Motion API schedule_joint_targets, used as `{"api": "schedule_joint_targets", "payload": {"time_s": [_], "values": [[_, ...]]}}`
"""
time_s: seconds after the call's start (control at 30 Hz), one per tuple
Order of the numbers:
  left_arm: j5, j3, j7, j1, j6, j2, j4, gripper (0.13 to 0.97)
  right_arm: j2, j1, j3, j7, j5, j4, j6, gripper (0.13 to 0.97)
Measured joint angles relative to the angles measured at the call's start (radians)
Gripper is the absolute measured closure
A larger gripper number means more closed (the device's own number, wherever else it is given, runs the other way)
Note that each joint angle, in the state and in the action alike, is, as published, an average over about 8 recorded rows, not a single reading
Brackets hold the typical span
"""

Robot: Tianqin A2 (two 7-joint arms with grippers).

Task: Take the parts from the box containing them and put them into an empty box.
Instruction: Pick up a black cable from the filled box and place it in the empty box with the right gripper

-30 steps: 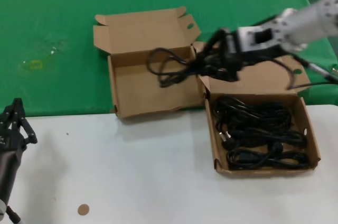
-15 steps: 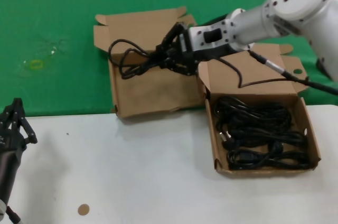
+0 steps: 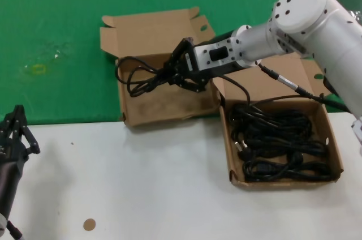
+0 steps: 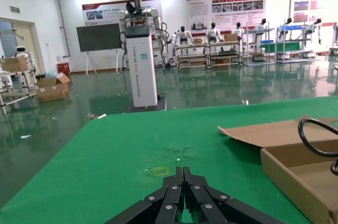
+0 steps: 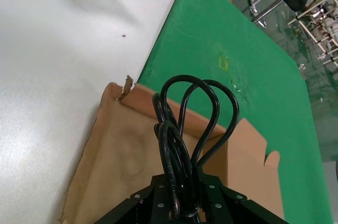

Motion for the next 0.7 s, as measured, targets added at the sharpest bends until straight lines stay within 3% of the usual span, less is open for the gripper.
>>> {"api": "schedule_joint_targets", "payload": {"time_s": [0.7], "values": [[0.000,0.000,0.000,0.000,0.000,0.000,0.000,0.945,-0.104,0.109,0.052,-0.242,0.032,-0.343,0.081,0.855]]}}
